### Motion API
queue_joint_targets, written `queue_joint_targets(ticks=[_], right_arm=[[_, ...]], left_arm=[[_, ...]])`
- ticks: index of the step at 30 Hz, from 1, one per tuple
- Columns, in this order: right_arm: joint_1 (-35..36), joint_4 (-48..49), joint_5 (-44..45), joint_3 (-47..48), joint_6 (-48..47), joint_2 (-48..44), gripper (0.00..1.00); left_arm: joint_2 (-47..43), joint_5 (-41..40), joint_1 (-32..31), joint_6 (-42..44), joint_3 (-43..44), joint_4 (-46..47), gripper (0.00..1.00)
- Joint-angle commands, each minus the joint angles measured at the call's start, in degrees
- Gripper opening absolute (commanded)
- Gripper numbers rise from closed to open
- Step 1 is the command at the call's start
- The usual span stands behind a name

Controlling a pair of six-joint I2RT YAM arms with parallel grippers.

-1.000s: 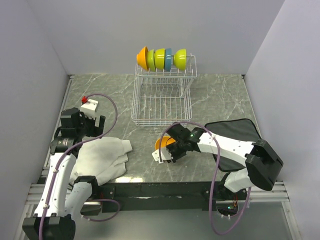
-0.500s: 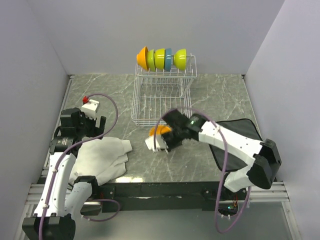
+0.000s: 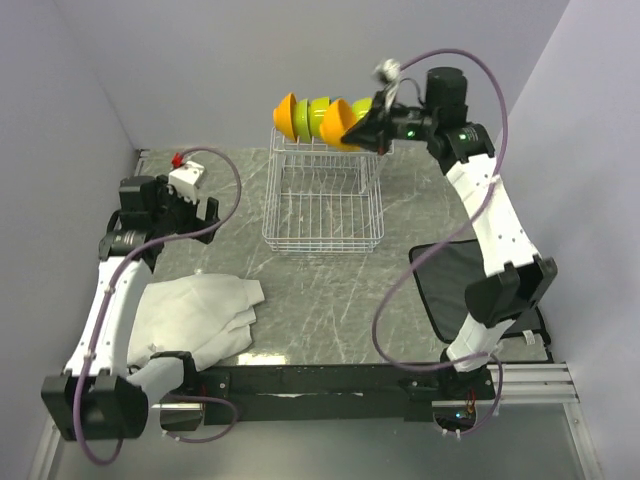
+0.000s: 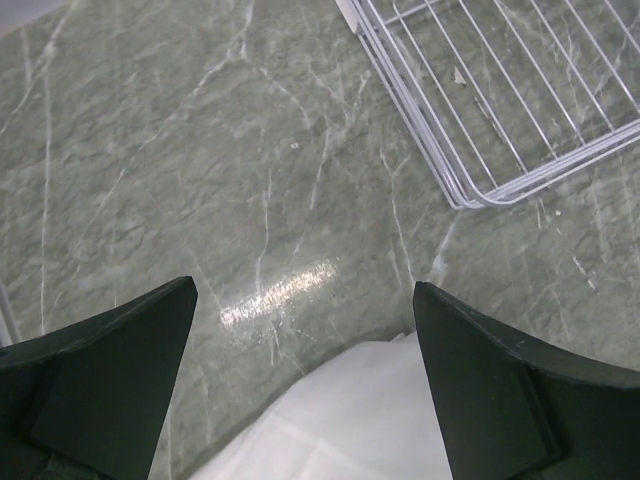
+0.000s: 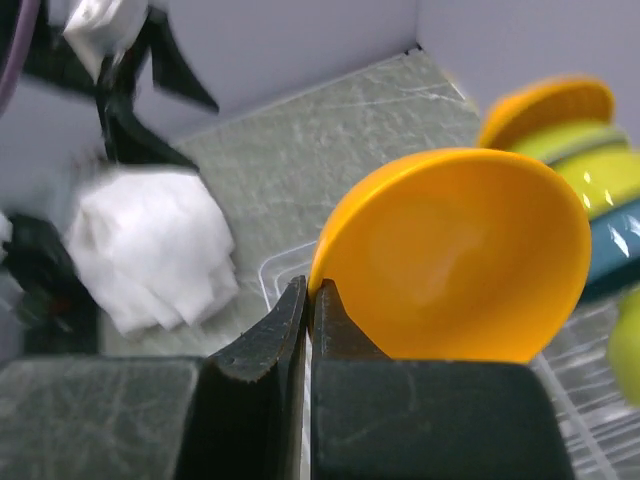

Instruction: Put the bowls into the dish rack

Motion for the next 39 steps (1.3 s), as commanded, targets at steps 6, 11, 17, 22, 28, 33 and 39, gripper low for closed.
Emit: queue_joint_targets(ticks=[6,11,17,22,28,33,39], right_arm=[[-15.1,75.3,-18.6,-8.9,74.5,8.9,0.0],[-18.5,85.4,-17.6,-6.4,82.2,13.0,0.0],[-21.6,89.9,-15.1,-6.7,85.7,15.9,0.0],[-23.3,90.2,-12.6,-6.6,87.4,18.6,0.0],[-23.5,89.4,-9.6,-6.3,89.8,21.3,0.0],[-23.5,88.3,-8.2,-5.0,90.5,23.4,0.0],[-23.5,88.0,-7.3,-4.0,91.3,26.6,0.0]], left_arm=[[9.8,2.8,0.2,9.6,7.2,0.1,0.97],[14.3,-0.1,0.2,12.7,11.3,-3.8,0.97],[19.2,-2.2,0.2,14.6,13.4,-6.5,0.97],[21.6,-4.1,0.2,17.6,16.1,-11.6,0.97],[22.4,-7.3,0.2,18.6,17.5,-15.2,0.97],[21.0,-7.5,0.2,18.2,16.8,-15.9,0.97],[20.9,-8.9,0.2,18.6,15.9,-16.6,0.97]])
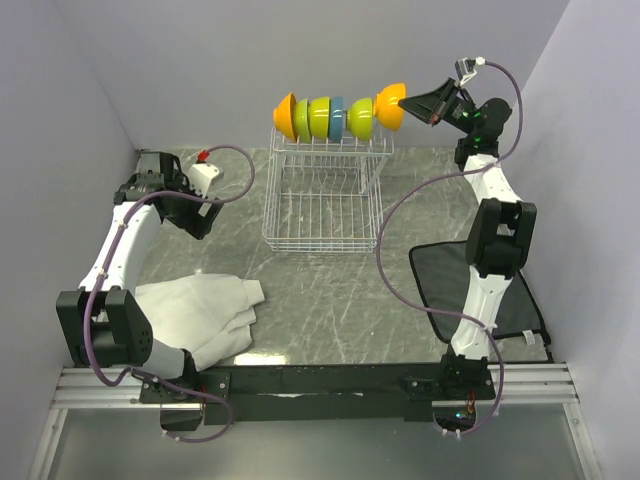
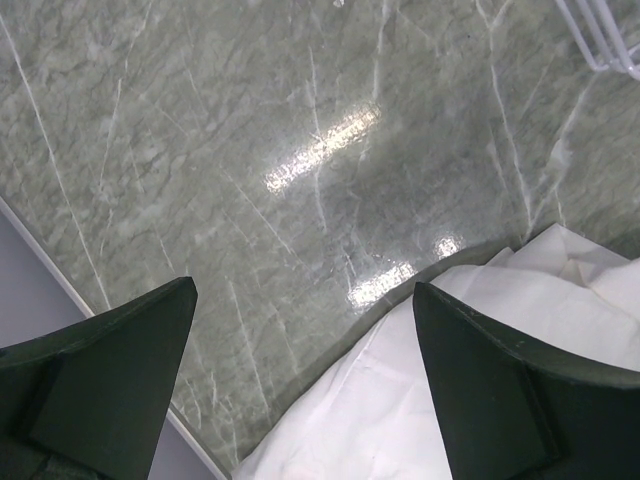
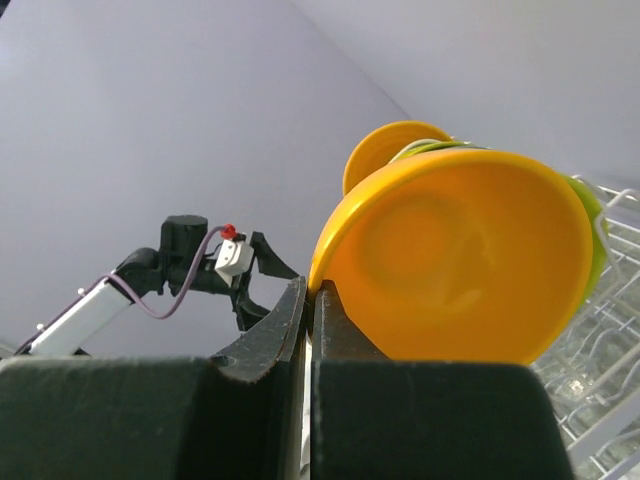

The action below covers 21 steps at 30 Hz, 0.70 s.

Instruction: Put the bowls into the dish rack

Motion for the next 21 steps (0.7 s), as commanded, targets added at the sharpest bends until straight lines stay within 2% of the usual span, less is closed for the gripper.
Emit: queue_joint_targets(ticks=[1,13,21], right_arm=[[0.0,2.6,2.7,4.4,1.2,1.5,0.0],[0.2,5.1,2.1,4.9,5.0,4.5,0.0],[0.3,11.2,1.9,3.0,10.1,4.2,0.0]], left_arm=[[-1.8,-1.2,0.1,1.5,0.8,-1.8,0.97],[0.7,-4.2,-1.1,2.7,1.2,-3.4,0.97],[2.4,-7.4,-6.7,3.6,0.6,-4.1,0.97]])
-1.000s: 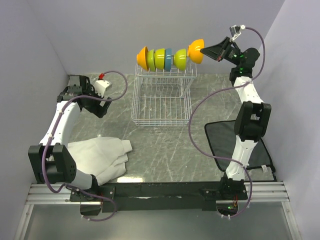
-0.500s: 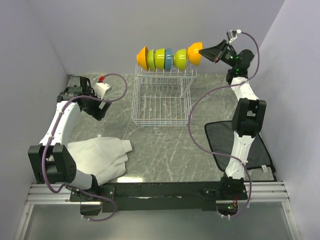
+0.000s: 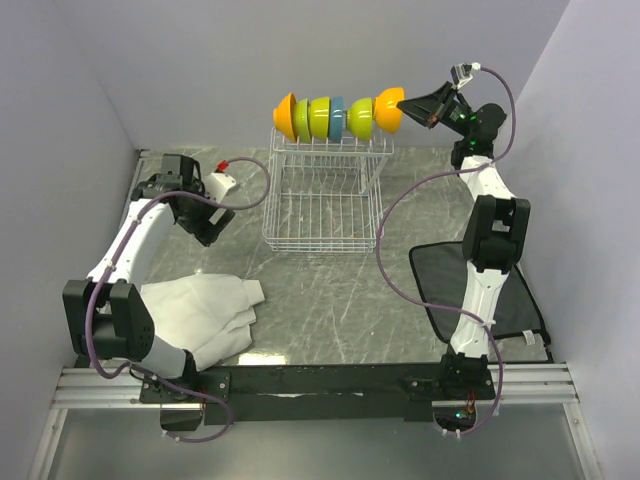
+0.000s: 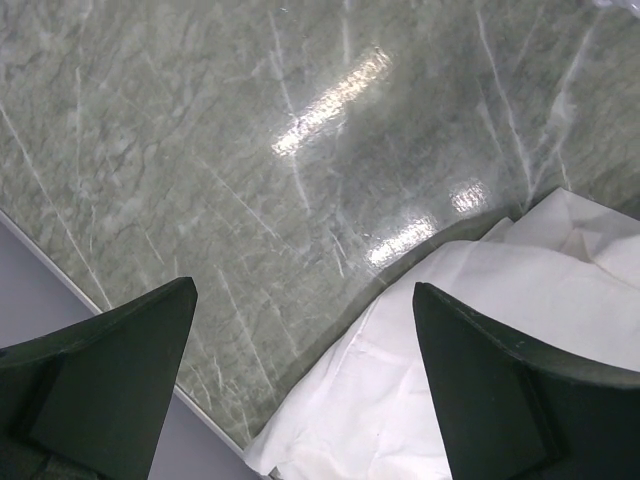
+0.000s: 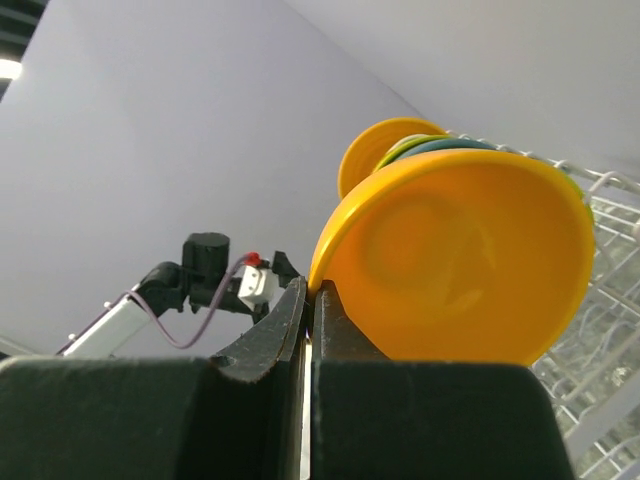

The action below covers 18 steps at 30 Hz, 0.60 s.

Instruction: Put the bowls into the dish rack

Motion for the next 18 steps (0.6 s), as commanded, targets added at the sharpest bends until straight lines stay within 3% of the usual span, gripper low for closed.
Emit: queue_joint_targets(ticks=[1,18], right_arm=[[0.3,8.4,1.5,0.0,3.9,-0.8,0.0],[2.7,18.8,3.8,-0.8,11.6,2.7,0.0]], left_arm=[[0.7,-2.1,-2.6,1.4,0.8,-1.3,0.97],[3.3,-6.3,-4.0,2.0,2.3,-3.8,0.97]])
